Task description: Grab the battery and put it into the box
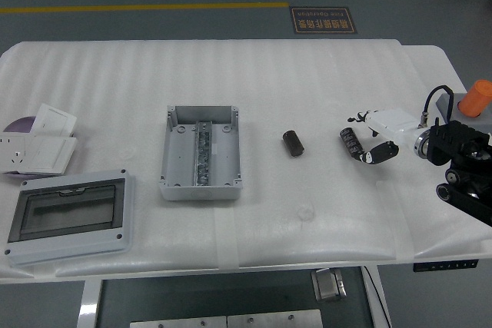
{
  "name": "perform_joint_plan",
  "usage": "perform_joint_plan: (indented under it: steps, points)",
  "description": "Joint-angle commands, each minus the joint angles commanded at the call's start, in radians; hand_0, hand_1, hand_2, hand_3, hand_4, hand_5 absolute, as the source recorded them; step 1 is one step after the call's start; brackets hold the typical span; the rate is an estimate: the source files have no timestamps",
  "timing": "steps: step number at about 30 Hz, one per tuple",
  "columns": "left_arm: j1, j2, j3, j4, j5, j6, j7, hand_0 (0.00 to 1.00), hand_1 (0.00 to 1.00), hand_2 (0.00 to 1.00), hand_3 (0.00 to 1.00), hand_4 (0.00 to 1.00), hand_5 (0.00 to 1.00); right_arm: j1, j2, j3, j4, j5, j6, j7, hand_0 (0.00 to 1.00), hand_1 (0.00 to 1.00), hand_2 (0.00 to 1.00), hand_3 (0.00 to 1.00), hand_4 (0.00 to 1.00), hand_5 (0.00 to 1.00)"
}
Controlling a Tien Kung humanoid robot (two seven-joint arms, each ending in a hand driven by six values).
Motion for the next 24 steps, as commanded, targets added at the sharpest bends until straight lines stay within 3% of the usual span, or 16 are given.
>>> perform_joint_plan:
  steps: [5,6,11,12,24]
  points:
    - [0.0,-0.001,0.006,0.001,-0.002,-0.002,0.0,0.634,0.666,0.626,0.631,0.693,0.301,-0.002,0.006,-0.008,-0.007,0.004,-0.003,0.001,0.485,0.58,0.832,0.853,0.613,0.22]
    - [0.001,-0.001,0.007,0.002,-0.004,-0.002,0.001,0.633,0.666,0.626,0.631,0.693,0.302,-0.002,0.007,-0.009,-0.007,0.004,-0.004,0.001,0.476,0.58,0.808,0.786,0.482,0.159]
    - [0.001,0.0,0.012,0.003,-0.006,-0.003,0.002,0.633,0.666,0.626,0.631,0.693,0.302,-0.004,0.014,-0.011,-0.008,0.005,-0.009,-0.001,0.476,0.58,0.808,0.786,0.482,0.159]
    - [0.001,0.0,0.011,0.003,-0.006,-0.003,0.002,0.633,0.666,0.625,0.631,0.693,0.301,-0.004,0.015,-0.012,-0.008,0.007,-0.009,-0.001,0.453,0.58,0.741,0.723,0.179,0.011]
    - [-0.001,0.0,0.013,0.002,-0.01,0.0,-0.001,0.632,0.666,0.626,0.631,0.693,0.302,-0.014,0.004,0.021,0.025,0.041,-0.016,-0.003,0.454,0.58,0.737,0.723,0.212,0.026]
